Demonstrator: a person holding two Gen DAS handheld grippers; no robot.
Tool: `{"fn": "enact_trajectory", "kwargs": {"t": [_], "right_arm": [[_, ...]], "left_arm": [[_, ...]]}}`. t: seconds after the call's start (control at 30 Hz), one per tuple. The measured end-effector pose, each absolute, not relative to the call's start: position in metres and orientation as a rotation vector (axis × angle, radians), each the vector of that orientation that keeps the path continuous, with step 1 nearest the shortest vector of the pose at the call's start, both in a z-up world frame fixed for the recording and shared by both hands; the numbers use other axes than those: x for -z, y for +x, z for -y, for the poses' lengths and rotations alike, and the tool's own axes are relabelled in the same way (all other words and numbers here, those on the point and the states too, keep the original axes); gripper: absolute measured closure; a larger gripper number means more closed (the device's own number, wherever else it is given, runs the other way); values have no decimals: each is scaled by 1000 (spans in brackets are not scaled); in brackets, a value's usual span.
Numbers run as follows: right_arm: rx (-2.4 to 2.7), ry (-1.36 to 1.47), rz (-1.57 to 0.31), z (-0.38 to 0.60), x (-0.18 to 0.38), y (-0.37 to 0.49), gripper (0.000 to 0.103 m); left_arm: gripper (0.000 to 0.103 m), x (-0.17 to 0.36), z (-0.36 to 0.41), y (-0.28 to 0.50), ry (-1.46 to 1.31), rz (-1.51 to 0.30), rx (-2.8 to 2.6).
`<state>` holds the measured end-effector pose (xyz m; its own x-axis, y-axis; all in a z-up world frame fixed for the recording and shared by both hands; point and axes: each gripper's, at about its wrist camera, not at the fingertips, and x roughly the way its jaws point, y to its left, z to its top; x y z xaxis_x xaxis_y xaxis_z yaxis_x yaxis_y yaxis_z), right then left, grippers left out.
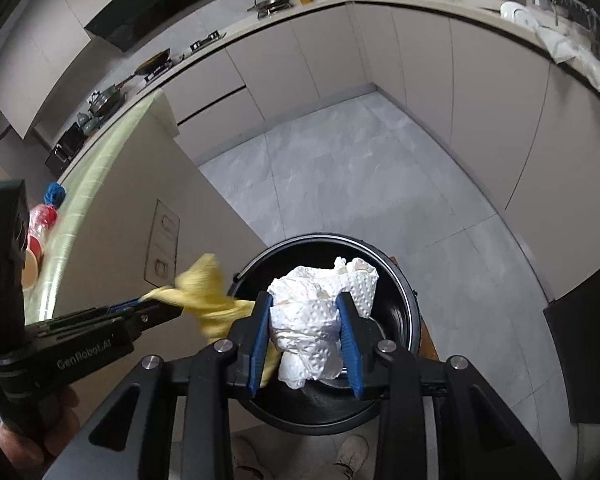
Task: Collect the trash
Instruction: 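Open both tools to drop the cloth and tissue into the bucket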
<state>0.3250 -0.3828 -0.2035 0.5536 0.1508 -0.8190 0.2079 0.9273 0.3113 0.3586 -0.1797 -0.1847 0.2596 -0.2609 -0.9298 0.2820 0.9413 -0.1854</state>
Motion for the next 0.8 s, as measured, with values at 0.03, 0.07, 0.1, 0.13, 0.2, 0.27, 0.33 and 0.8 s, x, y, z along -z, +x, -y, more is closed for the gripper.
{"fn": "enact_trajectory", "kwargs": {"t": [0.03,0.07,0.1,0.13,0.2,0.27,0.33,0.8], "right_arm": [[29,399,-1002,386,209,327,65],[20,405,-1011,389,214,331,64],[15,403,-1014,388,219,330,59],[13,398,-1021,390,222,334,52],[16,396,-1022,391,226,336,43],[31,400,-1007,394,224,339,35],[38,405,-1001,394,223,338,33],[90,317,-930,360,170,328,32]], "left_arm": [[70,183,181,358,28,-1248,363],[66,181,182,357,33,-1237,360],[63,178,184,356,40,-1221,356],[59,173,184,355,47,-1208,352],[58,163,178,352,43,-1186,342],[55,152,178,349,49,-1158,330],[53,141,175,346,58,-1130,317],[53,76,151,334,80,-987,316]]}}
